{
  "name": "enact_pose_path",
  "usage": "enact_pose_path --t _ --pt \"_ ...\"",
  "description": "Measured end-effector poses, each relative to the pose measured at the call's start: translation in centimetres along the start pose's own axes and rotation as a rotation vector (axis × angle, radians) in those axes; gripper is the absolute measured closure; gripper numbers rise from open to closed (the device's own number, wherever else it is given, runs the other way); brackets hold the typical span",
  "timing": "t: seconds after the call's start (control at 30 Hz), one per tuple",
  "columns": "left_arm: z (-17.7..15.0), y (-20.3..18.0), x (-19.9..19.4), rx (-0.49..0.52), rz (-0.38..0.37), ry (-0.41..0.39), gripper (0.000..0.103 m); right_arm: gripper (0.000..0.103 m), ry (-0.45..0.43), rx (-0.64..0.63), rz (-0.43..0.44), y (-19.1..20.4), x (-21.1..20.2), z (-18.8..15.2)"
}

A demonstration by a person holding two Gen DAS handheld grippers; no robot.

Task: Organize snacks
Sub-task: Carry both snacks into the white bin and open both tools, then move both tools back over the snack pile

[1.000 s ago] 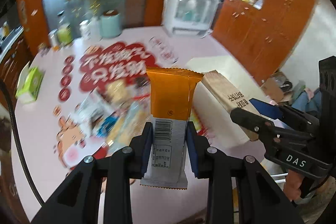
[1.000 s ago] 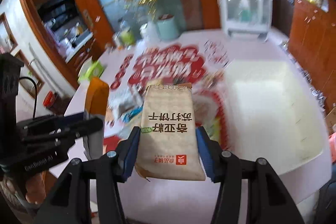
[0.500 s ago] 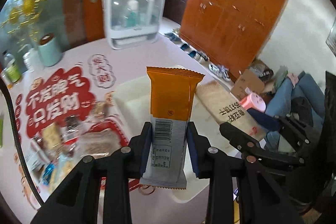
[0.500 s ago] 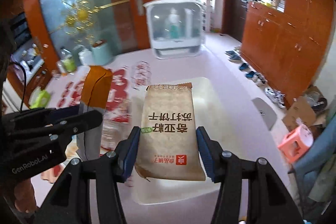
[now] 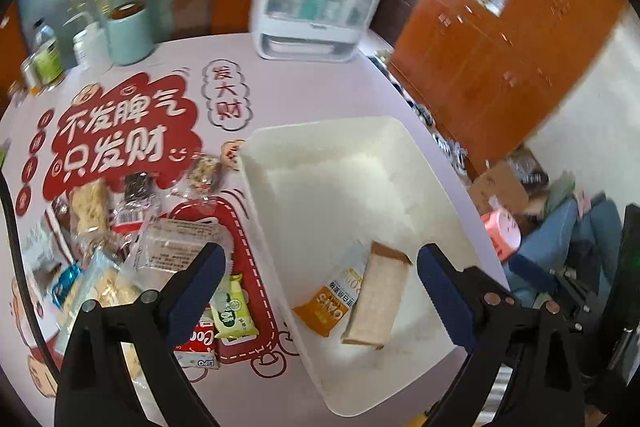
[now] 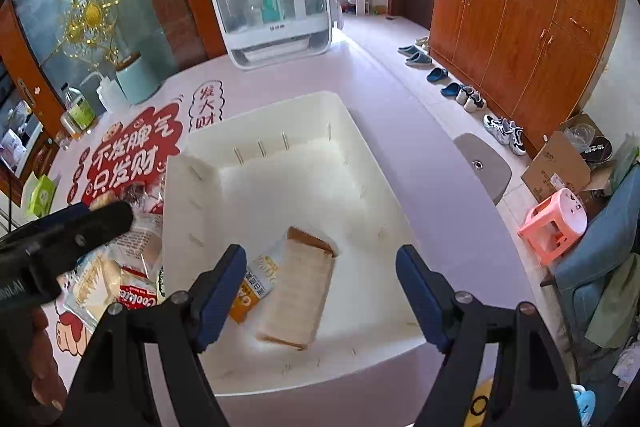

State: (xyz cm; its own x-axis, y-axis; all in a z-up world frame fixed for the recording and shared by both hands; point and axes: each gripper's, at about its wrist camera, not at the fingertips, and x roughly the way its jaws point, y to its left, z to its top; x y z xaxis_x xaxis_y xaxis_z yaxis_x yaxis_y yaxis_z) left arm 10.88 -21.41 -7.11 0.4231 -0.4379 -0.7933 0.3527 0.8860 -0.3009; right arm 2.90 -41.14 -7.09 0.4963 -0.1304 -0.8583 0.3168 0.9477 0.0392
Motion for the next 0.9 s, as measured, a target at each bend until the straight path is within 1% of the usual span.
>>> enact_pose_path --t 0.07,0.2,0.3,0.4,0.57,0.7,0.8,0.9 --pt "-0.3 1.0 -0.6 -0.02 -0.003 -0.022 0.007 0.025 0.005 -0.006 0.004 0.8 0.1 0.0" --pt "-0.6 2.2 -1.9 0.008 0.036 -0.02 0.007 0.025 0.011 -0.012 0.029 2.1 0.0 0.0" --pt "-1.0 3.7 -3.2 -0.009 0.054 -0.032 0.007 0.025 0.009 -0.012 0.05 3.0 -0.5 0.0" --pt "-1.3 5.3 -4.8 -0.024 0.073 -0.047 0.007 0.025 -0.013 0.006 0.072 3.8 -1.2 -0.1" --pt "-1.6 7.7 -8.5 0.0 0.117 -0.084 0.007 0.025 -0.053 0.034 0.064 5.5 -2.6 -0.2" --pt "-1.6 10.3 -11.5 -0.004 0.142 -0.088 0.007 0.025 -0.085 0.041 0.083 7.3 -4.0 -0.4" --pt "-1.8 12.6 -13.9 -0.019 0.153 -0.113 0.007 0.025 -0.133 0.031 0.096 9.0 -5.4 -0.7" --pt "-2.1 14.8 -16.4 -0.023 0.188 -0.161 0.007 0.025 -0.191 0.022 0.115 10.9 -6.8 -1.0"
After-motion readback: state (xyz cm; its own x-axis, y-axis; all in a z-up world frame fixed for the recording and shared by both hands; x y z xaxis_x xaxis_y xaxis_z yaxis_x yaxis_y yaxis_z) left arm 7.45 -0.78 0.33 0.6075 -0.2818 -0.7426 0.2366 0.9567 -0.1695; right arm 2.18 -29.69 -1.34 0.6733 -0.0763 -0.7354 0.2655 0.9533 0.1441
